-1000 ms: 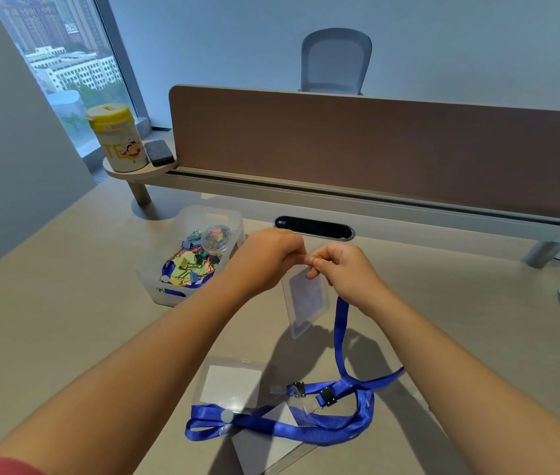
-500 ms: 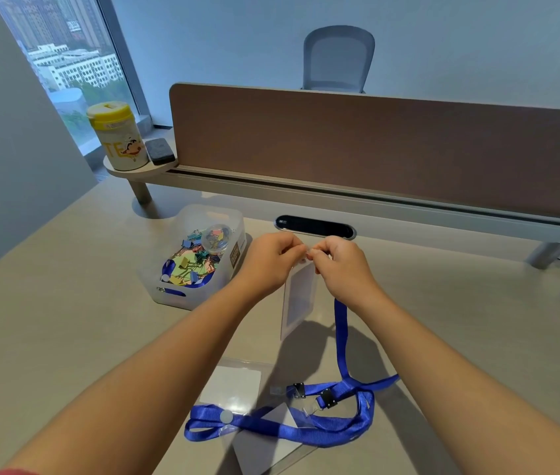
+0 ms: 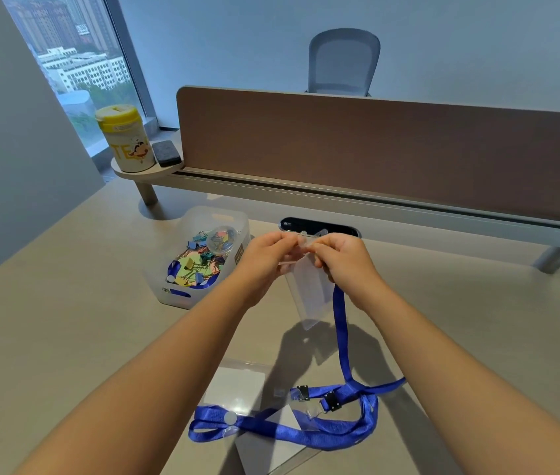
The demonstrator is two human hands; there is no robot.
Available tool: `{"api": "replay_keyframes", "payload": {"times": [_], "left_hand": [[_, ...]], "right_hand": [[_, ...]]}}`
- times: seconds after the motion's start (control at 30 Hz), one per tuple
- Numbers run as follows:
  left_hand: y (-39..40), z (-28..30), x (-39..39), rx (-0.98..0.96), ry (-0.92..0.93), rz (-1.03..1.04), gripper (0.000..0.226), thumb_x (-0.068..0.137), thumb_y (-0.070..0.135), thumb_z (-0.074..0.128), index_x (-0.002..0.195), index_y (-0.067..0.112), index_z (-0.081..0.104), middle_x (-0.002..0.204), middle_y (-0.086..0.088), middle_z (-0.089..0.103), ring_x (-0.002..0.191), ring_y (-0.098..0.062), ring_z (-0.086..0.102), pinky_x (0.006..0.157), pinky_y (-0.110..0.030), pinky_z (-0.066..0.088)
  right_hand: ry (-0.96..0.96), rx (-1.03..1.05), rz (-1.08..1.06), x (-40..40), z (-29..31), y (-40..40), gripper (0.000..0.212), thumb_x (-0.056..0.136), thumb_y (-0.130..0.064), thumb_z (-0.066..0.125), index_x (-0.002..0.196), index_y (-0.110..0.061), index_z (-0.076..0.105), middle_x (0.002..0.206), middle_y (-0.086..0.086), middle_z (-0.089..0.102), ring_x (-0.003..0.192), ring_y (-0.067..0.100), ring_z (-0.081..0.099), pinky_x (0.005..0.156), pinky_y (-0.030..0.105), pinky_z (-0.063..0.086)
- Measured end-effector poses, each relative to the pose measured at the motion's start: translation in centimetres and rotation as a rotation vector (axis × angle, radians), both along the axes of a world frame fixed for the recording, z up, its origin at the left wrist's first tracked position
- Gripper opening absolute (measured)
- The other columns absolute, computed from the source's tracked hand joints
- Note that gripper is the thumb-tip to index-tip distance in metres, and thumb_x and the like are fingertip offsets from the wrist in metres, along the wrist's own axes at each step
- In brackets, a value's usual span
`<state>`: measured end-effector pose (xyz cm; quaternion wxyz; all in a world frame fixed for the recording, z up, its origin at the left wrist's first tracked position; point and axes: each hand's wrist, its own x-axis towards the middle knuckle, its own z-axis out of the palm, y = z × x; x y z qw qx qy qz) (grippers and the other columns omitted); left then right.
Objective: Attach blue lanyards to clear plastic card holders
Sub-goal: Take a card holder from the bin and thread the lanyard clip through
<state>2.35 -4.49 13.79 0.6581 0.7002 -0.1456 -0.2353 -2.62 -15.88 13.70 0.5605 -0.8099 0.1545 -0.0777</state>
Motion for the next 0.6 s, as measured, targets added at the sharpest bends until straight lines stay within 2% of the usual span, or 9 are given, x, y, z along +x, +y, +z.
{"api": "replay_keyframes", "payload": {"times": [0.07,0.17,0.3,0.33,0.43,0.47,0.53,0.6], "left_hand": [[0.0,0.0,0.0,-0.028,-0.006,-0.034,0.015,0.092,0.017,0.047,0.094,0.012,0.061,0.085,0.002,0.061,0.081,-0.007,0.057,0.068,-0.014,0.047],[0.0,-0.4,-0.1,0.111,-0.167,-0.026,0.033,0.087,0.006,0.054,0.12,0.004,0.05,0.103,-0.003,0.056,0.097,-0.014,0.053,0.077,-0.017,0.044],[0.2,-0.8,-0.1,0.241,-0.329,0.103,0.021,0.091,0.003,0.047,0.107,-0.002,0.06,0.093,-0.007,0.058,0.089,-0.018,0.053,0.062,-0.008,0.044],[0.2,-0.8,0.0,0.251,-0.355,0.145,0.02,0.092,0.005,0.047,0.104,-0.001,0.061,0.091,-0.008,0.058,0.087,-0.019,0.053,0.062,-0.009,0.045],[0.7,-0.5,0.4,0.315,-0.466,0.286,0.016,0.093,0.015,0.048,0.098,0.005,0.06,0.092,-0.015,0.062,0.086,-0.028,0.058,0.072,-0.039,0.054],[1.1,-0.3,0.6,0.371,-0.55,0.327,0.017,0.092,0.017,0.049,0.097,0.006,0.06,0.094,-0.016,0.065,0.085,-0.028,0.06,0.072,-0.044,0.055],[1.8,0.3,1.2,0.461,-0.797,0.383,0.018,0.091,0.016,0.051,0.096,0.003,0.062,0.092,-0.017,0.069,0.078,-0.027,0.061,0.064,-0.04,0.054],[2.7,0.9,2.0,0.546,-1.084,0.39,0.017,0.088,0.015,0.053,0.086,0.003,0.065,0.074,-0.016,0.07,0.06,-0.025,0.058,0.05,-0.03,0.044]], "right_hand": [[0.04,0.259,-0.012,0.2,0.3,-0.3,0.027,0.093,-0.008,0.044,0.069,-0.012,0.055,0.058,0.0,0.045,0.041,0.005,0.035,0.041,0.014,0.03],[0.051,0.562,0.0,0.3,0.9,-0.5,0.026,0.094,-0.004,0.041,0.074,-0.008,0.056,0.059,0.002,0.043,0.03,0.0,0.03,0.032,0.011,0.024],[0.07,0.668,0.013,0.5,1.7,-0.6,0.024,0.094,-0.004,0.041,0.077,-0.007,0.056,0.061,0.003,0.043,0.029,0.001,0.029,0.031,0.012,0.022],[0.075,0.652,0.019,0.6,1.9,-0.6,0.024,0.094,-0.005,0.041,0.076,-0.008,0.056,0.061,0.003,0.044,0.029,0.001,0.03,0.031,0.012,0.023],[0.083,0.516,0.052,1.2,2.5,-0.4,0.023,0.094,-0.009,0.044,0.074,-0.01,0.055,0.061,0.003,0.048,0.029,0.002,0.035,0.033,0.012,0.028],[0.087,0.439,0.064,1.6,2.7,-0.2,0.022,0.094,-0.011,0.044,0.074,-0.011,0.054,0.061,0.003,0.05,0.031,0.003,0.037,0.034,0.013,0.03],[0.085,0.222,0.076,2.5,3.1,0.2,0.02,0.094,-0.014,0.045,0.077,-0.012,0.055,0.061,0.001,0.055,0.036,0.005,0.04,0.038,0.014,0.034],[0.038,-0.029,0.065,3.7,3.3,0.7,0.017,0.094,-0.014,0.045,0.082,-0.01,0.056,0.06,-0.001,0.058,0.046,0.011,0.044,0.047,0.022,0.039]]}}
